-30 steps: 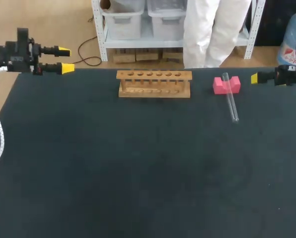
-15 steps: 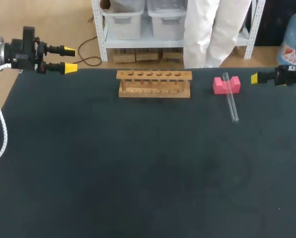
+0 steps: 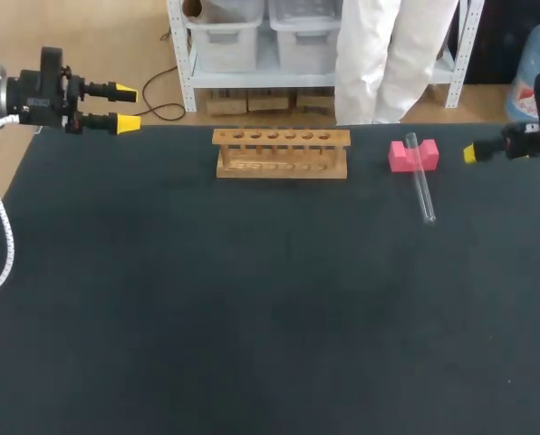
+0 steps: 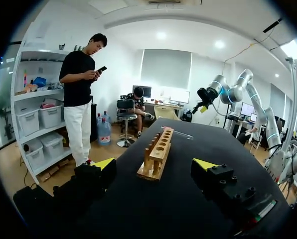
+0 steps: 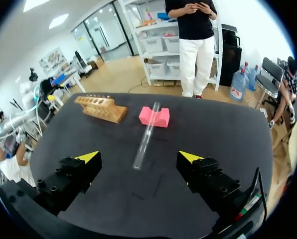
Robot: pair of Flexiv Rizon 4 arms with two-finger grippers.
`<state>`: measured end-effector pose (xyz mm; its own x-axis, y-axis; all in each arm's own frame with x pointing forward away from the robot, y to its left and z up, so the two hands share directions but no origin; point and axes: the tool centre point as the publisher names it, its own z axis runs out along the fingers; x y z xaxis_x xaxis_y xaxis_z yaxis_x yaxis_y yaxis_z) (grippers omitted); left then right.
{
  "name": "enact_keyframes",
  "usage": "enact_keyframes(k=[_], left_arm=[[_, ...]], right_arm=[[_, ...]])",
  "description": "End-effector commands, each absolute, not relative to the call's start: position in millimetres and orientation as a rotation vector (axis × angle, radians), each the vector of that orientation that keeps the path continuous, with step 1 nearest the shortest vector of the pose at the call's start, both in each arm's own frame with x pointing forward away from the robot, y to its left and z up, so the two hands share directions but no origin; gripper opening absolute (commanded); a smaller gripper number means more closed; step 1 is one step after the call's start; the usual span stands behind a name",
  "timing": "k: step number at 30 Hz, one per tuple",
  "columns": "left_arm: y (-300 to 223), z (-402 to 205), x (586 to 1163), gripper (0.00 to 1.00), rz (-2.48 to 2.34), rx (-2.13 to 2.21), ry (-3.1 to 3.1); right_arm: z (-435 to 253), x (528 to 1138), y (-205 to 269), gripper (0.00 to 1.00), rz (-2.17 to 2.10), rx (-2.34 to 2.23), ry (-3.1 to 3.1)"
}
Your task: Grasp the test tube, adjust it, and insert it.
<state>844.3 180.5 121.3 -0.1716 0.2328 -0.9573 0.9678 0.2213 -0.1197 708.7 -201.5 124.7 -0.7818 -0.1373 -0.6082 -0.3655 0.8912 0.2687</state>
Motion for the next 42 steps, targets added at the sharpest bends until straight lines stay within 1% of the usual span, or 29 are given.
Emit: enact_keyframes(k=[1, 9, 22, 31, 42], left_arm=[[180.2, 121.0, 841.8, 1.00, -1.022, 1.153, 1.595], [180.2, 121.0, 841.8, 1.00, -1.022, 1.153, 1.595], [180.2, 121.0, 841.8, 1.00, -1.022, 1.153, 1.595], [180.2, 121.0, 841.8, 1.00, -1.022, 1.153, 1.595], [180.2, 121.0, 841.8, 1.00, -1.022, 1.153, 1.595]], right_arm=[[124.0, 719.8, -186.3, 1.00, 0.107, -0.255, 2.500], [114.3, 737.5, -175.6, 1.00, -0.109, -0.195, 2.420], [93.7, 761.1, -159.7, 1.00, -0.274, -0.132, 2.363], [72.1, 775.2, -141.5, 1.00, -0.307, -0.120, 2.355], [37.8, 783.1, -136.5, 1.00, -0.299, -0.132, 2.361]])
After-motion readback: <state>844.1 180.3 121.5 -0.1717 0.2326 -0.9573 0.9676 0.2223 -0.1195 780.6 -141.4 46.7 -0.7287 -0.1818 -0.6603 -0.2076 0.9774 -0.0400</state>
